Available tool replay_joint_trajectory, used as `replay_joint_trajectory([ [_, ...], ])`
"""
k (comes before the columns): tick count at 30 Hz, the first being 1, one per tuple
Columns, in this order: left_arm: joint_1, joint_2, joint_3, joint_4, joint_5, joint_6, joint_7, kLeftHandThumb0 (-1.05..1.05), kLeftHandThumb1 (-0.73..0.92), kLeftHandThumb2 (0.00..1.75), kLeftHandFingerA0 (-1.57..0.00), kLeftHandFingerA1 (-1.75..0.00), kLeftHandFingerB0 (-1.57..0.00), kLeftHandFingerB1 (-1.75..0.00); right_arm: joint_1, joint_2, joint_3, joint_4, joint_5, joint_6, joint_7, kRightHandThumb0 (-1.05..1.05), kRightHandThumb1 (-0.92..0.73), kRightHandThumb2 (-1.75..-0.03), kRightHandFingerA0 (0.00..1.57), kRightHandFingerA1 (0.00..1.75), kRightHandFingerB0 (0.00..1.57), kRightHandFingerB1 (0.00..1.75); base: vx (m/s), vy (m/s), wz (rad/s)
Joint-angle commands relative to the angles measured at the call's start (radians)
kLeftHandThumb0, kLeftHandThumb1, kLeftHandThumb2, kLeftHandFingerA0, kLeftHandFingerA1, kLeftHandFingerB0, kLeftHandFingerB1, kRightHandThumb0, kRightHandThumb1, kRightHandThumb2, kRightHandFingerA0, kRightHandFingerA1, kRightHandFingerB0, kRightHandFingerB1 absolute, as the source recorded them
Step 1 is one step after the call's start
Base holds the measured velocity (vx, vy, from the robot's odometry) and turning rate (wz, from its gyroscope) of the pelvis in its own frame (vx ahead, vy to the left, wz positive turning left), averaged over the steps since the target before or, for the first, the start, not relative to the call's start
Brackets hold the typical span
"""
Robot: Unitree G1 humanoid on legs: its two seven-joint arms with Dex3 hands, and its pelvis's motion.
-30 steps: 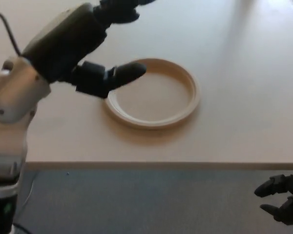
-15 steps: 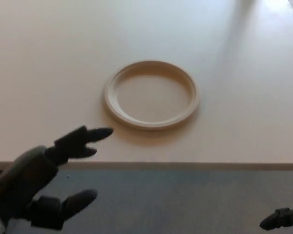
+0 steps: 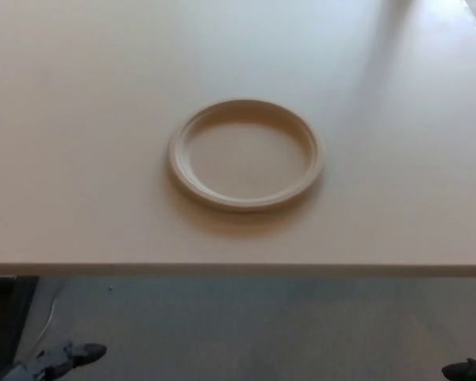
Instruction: A person passes a plate to the robot and the robot grabs it with its left hand and places it at the centre of the table infront of it
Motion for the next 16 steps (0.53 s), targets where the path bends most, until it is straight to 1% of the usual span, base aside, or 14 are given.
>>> replay_joint_trajectory([
  [1,-0.085,0.058,-0.015,0.336,0.054,-0.156,0.208,-0.72,0.79,0.64,-0.45,-0.38,-0.25,-0.3,0.023,0.005,-0.026,0.03,0.022,-0.014,-0.08,-0.68,-0.59,-0.97,0.58,0.76,0.04,0.51,0.0,0.0,0.0],
  [2,-0.104,0.064,-0.021,0.384,0.057,-0.159,0.223,-0.73,0.64,0.92,-0.35,-0.49,-0.18,-0.41,0.022,0.005,-0.029,0.033,0.023,-0.013,-0.083,-0.68,-0.59,-0.96,0.58,0.75,0.04,0.5,0.0,0.0,0.0],
  [3,-0.116,0.066,-0.021,0.416,0.054,-0.154,0.231,-0.74,0.64,0.93,-0.37,-0.49,-0.17,-0.41,0.024,0.005,-0.032,0.033,0.025,-0.011,-0.081,-0.65,-0.77,-0.63,0.58,0.72,0.06,0.47,0.0,0.0,0.0],
  [6,-0.137,0.076,-0.021,0.489,0.042,-0.16,0.252,-0.73,0.63,0.92,-0.37,-0.49,-0.17,-0.4,0.032,0.008,-0.032,0.025,0.024,-0.004,-0.075,-0.65,-0.77,-0.63,0.58,0.71,0.07,0.46,0.0,0.0,0.0],
  [7,-0.148,0.079,-0.02,0.507,0.037,-0.159,0.258,-0.71,0.72,0.64,-0.45,-0.39,-0.22,-0.29,0.027,0.01,-0.033,0.027,0.024,0.0,-0.074,-0.66,-0.76,-0.62,0.62,0.73,0.08,0.48,0.0,0.0,0.0],
  [8,-0.16,0.081,-0.019,0.526,0.032,-0.156,0.264,-0.71,0.72,0.64,-0.45,-0.39,-0.22,-0.29,0.019,0.012,-0.035,0.032,0.025,0.005,-0.074,-0.66,-0.76,-0.62,0.62,0.73,0.08,0.48,0.0,0.0,0.0],
  [9,-0.166,0.085,-0.021,0.542,0.029,-0.163,0.268,-0.72,0.72,0.65,-0.46,-0.39,-0.22,-0.3,0.017,0.012,-0.035,0.035,0.025,0.004,-0.074,-0.69,-0.59,-0.95,0.61,0.77,0.06,0.54,0.0,0.0,0.0],
  [10,-0.171,0.088,-0.024,0.557,0.026,-0.174,0.273,-0.72,0.72,0.65,-0.46,-0.39,-0.22,-0.3,0.016,0.012,-0.036,0.038,0.024,0.001,-0.075,-0.69,-0.59,-0.95,0.61,0.77,0.06,0.54,0.0,0.0,0.0],
  [11,-0.184,0.093,-0.027,0.576,0.02,-0.175,0.27,-0.71,0.77,0.64,-0.47,-0.38,-0.24,-0.29,0.011,0.015,-0.037,0.038,0.023,0.004,-0.079,-0.65,-0.75,-0.62,0.65,0.74,0.09,0.47,0.0,0.0,0.0],
  [14,-0.217,0.102,-0.034,0.625,0.0,-0.188,0.263,-0.71,0.77,0.64,-0.46,-0.38,-0.24,-0.29,0.001,0.017,-0.043,0.041,0.027,0.003,-0.074,-0.65,-0.76,-0.62,0.63,0.72,0.09,0.46,0.0,0.0,0.0],
  [15,-0.213,0.101,-0.041,0.64,-0.002,-0.187,0.268,-0.71,0.77,0.64,-0.51,-0.38,-0.24,-0.29,0.009,0.012,-0.036,0.038,0.019,-0.001,-0.078,-0.66,-0.76,-0.63,0.65,0.73,0.1,0.48,0.0,0.0,0.0],
  [16,-0.213,0.101,-0.041,0.64,-0.002,-0.187,0.268,-0.71,0.77,0.64,-0.51,-0.38,-0.24,-0.29,0.009,0.012,-0.036,0.038,0.019,-0.001,-0.078,-0.66,-0.76,-0.63,0.65,0.73,0.1,0.48,0.0,0.0,0.0],
])
